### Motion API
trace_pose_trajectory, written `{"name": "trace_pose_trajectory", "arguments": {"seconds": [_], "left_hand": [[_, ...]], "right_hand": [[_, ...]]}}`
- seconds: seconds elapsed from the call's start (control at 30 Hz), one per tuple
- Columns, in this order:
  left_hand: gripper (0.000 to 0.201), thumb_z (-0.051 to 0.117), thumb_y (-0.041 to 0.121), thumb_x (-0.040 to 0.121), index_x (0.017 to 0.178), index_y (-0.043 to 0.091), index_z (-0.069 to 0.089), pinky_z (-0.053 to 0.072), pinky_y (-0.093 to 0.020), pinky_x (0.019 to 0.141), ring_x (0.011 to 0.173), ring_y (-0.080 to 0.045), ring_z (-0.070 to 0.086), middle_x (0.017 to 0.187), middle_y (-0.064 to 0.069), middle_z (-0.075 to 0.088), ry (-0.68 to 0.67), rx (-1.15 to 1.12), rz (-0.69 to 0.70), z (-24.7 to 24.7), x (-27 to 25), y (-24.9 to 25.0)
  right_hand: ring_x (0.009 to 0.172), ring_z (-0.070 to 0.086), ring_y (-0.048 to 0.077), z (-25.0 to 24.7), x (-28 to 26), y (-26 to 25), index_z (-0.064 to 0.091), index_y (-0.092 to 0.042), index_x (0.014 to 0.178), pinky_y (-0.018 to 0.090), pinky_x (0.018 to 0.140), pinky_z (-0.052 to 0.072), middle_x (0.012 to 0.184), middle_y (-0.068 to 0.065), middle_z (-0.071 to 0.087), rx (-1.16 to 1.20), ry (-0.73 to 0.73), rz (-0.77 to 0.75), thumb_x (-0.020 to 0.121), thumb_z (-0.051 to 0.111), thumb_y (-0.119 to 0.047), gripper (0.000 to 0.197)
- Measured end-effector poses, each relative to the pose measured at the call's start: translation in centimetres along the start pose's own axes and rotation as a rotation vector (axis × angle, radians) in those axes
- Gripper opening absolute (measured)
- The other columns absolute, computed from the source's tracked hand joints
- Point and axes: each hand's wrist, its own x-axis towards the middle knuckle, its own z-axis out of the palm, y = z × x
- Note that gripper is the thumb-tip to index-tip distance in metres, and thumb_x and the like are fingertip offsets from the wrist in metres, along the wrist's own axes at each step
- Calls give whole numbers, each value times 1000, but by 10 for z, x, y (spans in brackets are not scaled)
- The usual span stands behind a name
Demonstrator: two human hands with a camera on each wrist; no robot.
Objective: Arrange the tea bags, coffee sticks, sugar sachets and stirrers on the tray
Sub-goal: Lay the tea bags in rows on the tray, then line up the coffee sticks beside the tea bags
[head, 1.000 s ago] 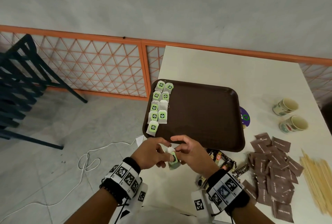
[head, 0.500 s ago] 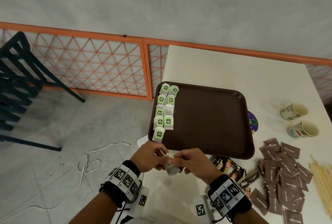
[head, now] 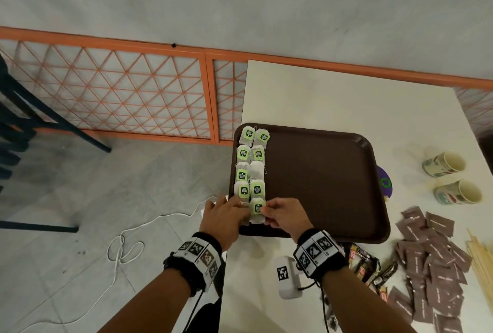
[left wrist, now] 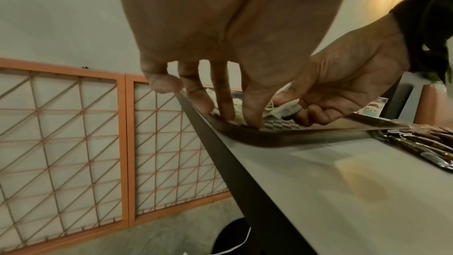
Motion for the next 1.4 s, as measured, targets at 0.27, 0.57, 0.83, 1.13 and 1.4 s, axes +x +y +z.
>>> {"name": "trace_pose_trajectory", "arguments": {"seconds": [0.27,0.57,0.83,1.13,1.4], "left_hand": [[28,54,21,93,117,31,63,35,-39,91,113,-23,48,122,7,57,68,60,-43,1,2,-1],[25,53,31,94,118,27,59,36,-39,91,113,-23,46,125,7,57,47,97,28,0,2,15],[25,57,46,91,108,31,66,49,-36,92,100,-9,58,107,13,65,13,-300,67,-13,-15,79],[25,63,51,85,85,26,64,48,-32,81,95,-21,63,96,3,68,-406,-189,-96,62,-29,173],[63,63,57,81,131,32,34,48,-41,88,122,-23,48,135,3,36,-197,-143,-98,111,-55,231]], "right_hand": [[47,61,12,9,7,8,68,-14,77,18,46,48,65,5,69,-299,149,-3,77,81,-16,13],[84,66,19,14,-9,10,66,-25,80,36,77,58,91,0,70,-544,147,-104,80,68,-29,5],[64,60,3,-83,-87,50,66,-24,82,16,59,47,72,-9,66,-524,299,-143,90,64,-33,12],[90,59,11,-181,-181,206,57,-38,117,28,84,50,102,-10,62,-641,383,112,88,66,-34,31],[114,56,27,-161,-156,211,34,-23,137,37,86,55,134,2,41,-679,289,-65,90,61,-46,59]]}}
